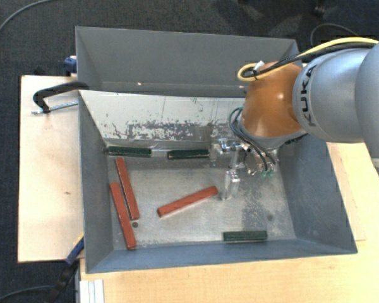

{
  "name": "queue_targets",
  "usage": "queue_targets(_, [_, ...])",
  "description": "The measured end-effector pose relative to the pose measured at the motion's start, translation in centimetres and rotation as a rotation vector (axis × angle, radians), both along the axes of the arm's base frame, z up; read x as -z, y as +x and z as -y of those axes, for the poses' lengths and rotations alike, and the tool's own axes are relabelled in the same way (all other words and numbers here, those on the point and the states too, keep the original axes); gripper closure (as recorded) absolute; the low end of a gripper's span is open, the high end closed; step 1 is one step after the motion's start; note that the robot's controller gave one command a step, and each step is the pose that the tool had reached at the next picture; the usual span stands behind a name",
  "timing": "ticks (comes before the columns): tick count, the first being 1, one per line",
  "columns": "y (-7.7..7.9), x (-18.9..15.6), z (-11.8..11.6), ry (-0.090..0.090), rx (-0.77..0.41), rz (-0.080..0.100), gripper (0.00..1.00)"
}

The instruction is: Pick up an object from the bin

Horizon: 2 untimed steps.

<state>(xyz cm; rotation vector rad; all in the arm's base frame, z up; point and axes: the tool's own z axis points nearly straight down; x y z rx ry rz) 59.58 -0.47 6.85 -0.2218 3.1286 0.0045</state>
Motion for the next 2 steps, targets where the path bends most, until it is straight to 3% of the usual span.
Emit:
queue_targets(1, [-8.89, -0.15, -6.57, 0.001, 0.010, -0.012, 0.00])
queue_targets(2, [-8.55, -0.20, -6.14, -0.002, 0.014, -0.005, 1.00])
